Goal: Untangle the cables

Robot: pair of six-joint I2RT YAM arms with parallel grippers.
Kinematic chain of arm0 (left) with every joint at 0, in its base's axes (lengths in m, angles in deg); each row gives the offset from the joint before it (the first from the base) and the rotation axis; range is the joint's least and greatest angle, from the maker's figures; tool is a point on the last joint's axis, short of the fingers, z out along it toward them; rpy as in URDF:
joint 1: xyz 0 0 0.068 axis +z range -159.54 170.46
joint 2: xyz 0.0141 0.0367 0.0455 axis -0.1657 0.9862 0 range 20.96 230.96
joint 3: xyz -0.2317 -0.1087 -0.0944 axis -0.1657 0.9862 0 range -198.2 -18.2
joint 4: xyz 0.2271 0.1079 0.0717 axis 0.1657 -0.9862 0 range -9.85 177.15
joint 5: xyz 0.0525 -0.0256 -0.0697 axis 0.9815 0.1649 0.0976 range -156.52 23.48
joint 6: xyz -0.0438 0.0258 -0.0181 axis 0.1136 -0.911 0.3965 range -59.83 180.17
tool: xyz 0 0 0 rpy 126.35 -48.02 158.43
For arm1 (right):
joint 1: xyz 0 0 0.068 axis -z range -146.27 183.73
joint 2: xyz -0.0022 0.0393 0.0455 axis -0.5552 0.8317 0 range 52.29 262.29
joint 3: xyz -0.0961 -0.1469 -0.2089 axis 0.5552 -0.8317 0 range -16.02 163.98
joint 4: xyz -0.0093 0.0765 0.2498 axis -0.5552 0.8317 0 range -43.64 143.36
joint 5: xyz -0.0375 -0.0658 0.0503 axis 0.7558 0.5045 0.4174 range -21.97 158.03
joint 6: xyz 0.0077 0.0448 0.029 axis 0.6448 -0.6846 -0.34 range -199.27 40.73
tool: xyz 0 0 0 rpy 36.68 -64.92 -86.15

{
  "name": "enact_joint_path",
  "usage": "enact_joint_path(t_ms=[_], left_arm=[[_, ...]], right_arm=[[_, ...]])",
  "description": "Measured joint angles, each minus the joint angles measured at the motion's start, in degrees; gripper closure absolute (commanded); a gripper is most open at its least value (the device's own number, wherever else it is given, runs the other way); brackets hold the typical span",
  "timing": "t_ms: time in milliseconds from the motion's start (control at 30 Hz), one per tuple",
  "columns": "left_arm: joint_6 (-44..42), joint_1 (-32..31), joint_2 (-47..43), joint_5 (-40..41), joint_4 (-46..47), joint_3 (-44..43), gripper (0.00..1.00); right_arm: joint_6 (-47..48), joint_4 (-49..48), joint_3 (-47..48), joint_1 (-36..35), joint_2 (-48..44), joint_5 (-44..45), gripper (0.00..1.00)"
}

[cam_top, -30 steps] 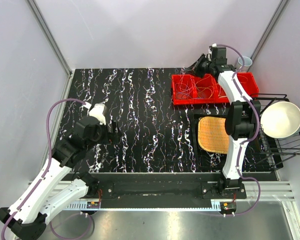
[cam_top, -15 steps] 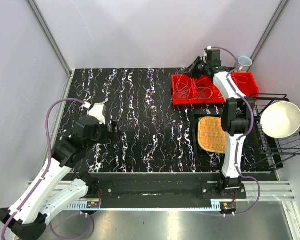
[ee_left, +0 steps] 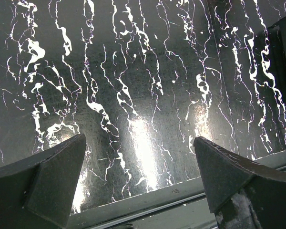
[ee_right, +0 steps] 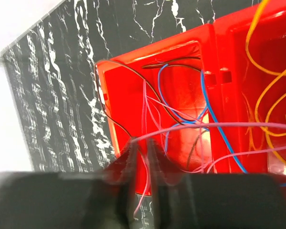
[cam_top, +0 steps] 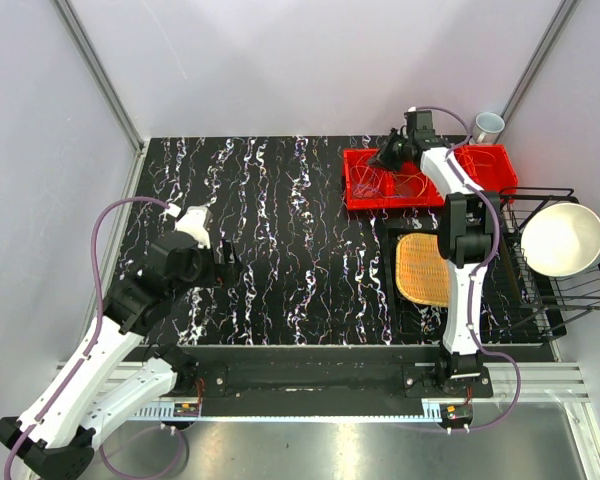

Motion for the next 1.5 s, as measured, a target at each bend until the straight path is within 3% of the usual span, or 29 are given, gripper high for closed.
enact_joint_path(t_ms=[33,67,200,467,733,1033,1067,1133,1300,1500], left_arm=[[0.0,0.04,0.0,0.0,0.0,0.0,0.01],[-0.02,0.07,0.0,0.0,0.0,0.0,0.01],[-0.02,0.13,0.0,-0.02,0.02,0.0,0.01],[-0.02,0.24,0.0,-0.02,0.0,0.0,0.01],[-0.02,0.5,0.0,-0.2,0.02,0.0,0.01],[-0.04,0.87,0.33,-0.24,0.02,0.0,0.01],[-0.04,1.01,0.52,-0.24,0.02,0.0,0.01],[-0.04,1.44,1.14,-0.24,0.04,0.0,0.01],[0.28,4.44,4.31,1.33,1.16,0.09,0.01],[0.76,4.92,11.56,12.44,11.21,5.7,0.01]], right_arm=[[0.37,0.68,0.46,-0.11,0.13,0.13,0.47],[0.81,1.33,1.09,-0.37,0.2,0.46,0.42],[2.95,3.5,4.31,-1.68,0.28,1.97,0.3],[6.34,8.85,4.22,-5.11,-5.2,8.11,0.25],[7.04,8.37,-6.99,-5.2,-16.85,11.82,0.25],[9.14,6.27,-22.82,-7.37,-28.39,11.96,0.21],[9.6,4.96,-25.4,-7.63,-30.51,11.96,0.18],[10.64,1.01,-33.46,-8.09,-37.33,12.11,0.01],[13.94,-10.8,-54.16,-8.41,-54.31,15.02,0.0],[17.14,-22.86,-68.52,-8.37,-61.83,19.02,0.0]])
